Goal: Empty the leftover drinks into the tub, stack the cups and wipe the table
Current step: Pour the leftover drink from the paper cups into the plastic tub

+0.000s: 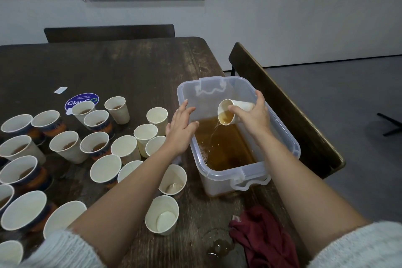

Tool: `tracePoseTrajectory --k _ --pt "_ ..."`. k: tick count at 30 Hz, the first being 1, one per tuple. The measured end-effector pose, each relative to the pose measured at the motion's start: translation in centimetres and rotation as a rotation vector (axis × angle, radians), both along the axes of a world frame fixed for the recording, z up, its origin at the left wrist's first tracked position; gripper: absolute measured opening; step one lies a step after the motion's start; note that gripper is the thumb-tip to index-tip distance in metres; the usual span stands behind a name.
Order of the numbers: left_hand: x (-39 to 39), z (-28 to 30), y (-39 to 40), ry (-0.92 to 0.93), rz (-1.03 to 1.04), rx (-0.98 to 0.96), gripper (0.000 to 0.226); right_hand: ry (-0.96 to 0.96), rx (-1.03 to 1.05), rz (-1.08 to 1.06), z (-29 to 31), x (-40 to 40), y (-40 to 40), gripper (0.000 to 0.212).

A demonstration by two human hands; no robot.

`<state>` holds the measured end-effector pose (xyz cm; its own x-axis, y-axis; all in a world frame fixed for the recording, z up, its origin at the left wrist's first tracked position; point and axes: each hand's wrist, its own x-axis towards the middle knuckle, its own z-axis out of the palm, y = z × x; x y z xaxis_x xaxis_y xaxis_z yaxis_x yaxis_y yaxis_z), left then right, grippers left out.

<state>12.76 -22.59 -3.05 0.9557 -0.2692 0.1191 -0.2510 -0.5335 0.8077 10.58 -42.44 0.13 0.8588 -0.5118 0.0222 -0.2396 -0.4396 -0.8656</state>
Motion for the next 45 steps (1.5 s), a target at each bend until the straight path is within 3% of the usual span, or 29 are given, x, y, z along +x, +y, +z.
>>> tracePoseTrajectory --k 33,45 --pt "-0.3 0.26 -0.08 0.002 0.005 -0.005 0.062 -0.025 -0.227 0.014 0.01 -0.3 0.37 0.101" --pt "-0.19 0.16 -0.09 0.002 0.003 0.002 0.061 -0.005 -0.468 0.062 -0.49 -0.13 0.92 0.106"
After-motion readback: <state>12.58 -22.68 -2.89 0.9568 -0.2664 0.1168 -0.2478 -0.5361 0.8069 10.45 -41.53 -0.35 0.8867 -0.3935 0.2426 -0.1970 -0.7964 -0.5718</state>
